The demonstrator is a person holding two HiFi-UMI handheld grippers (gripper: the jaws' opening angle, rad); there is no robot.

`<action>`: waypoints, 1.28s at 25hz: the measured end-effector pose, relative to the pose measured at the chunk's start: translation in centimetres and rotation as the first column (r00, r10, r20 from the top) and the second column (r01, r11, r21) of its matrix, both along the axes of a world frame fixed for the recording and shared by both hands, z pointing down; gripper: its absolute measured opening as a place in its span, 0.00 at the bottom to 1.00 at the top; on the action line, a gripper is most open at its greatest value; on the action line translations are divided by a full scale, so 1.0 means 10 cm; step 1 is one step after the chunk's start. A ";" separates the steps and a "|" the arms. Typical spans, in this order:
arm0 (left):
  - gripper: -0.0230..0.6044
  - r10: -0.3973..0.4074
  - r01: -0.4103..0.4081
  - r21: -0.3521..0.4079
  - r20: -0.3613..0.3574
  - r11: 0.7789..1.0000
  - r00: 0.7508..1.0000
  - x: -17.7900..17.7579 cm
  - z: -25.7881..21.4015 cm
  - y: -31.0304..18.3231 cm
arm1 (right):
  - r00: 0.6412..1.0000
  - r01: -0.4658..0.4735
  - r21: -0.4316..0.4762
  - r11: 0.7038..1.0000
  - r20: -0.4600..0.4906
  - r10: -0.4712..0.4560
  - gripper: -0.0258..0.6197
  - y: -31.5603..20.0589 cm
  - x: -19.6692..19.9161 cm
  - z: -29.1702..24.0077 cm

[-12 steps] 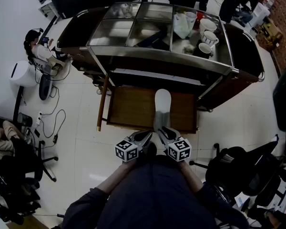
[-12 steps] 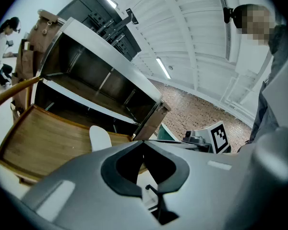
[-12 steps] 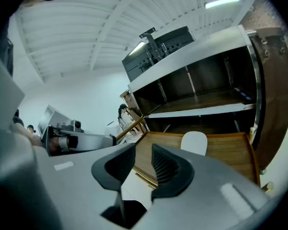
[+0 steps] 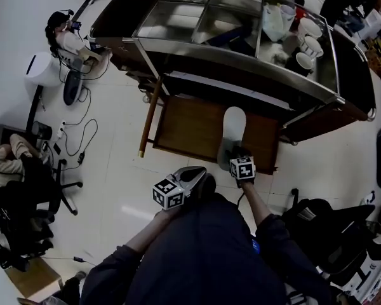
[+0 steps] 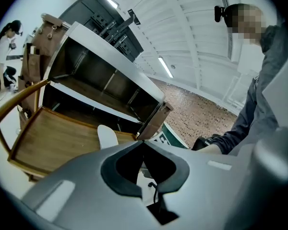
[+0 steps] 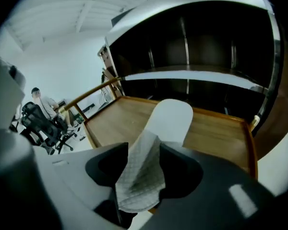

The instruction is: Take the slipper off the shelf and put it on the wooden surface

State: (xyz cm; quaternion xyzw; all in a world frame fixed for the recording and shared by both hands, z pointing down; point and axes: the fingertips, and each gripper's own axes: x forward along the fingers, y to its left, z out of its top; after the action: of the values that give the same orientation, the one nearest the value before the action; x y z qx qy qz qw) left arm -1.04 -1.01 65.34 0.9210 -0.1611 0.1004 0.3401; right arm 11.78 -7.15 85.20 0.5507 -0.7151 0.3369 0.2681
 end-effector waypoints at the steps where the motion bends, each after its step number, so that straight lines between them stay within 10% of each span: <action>1: 0.05 -0.008 0.008 -0.002 0.007 1.000 1.000 -0.05 0.01 -0.01 | 1.000 0.003 -0.034 0.999 -0.013 -0.003 0.37 -0.05 0.03 0.13; 10: 0.05 -0.099 0.099 -0.028 0.021 0.995 0.995 -0.31 0.08 -0.24 | 1.000 -0.003 -0.091 0.996 -0.021 0.002 0.09 -0.19 -0.05 0.28; 18: 0.05 -0.011 0.011 -0.030 -0.017 0.999 1.000 0.04 0.06 -0.32 | 0.990 -0.040 0.065 0.997 0.141 0.031 0.06 -0.20 -0.14 -0.66; 32: 0.05 -0.149 0.149 0.001 -0.010 0.989 0.989 -0.31 -0.04 -0.46 | 0.980 -0.199 0.234 0.952 0.024 0.199 0.06 -2.53 1.06 -1.40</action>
State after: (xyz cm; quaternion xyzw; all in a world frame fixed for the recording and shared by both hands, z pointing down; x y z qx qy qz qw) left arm -4.11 -5.58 64.98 0.9071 -0.2278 0.0702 0.3468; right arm 22.43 -32.42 71.17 0.6477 -0.6908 0.2754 0.1656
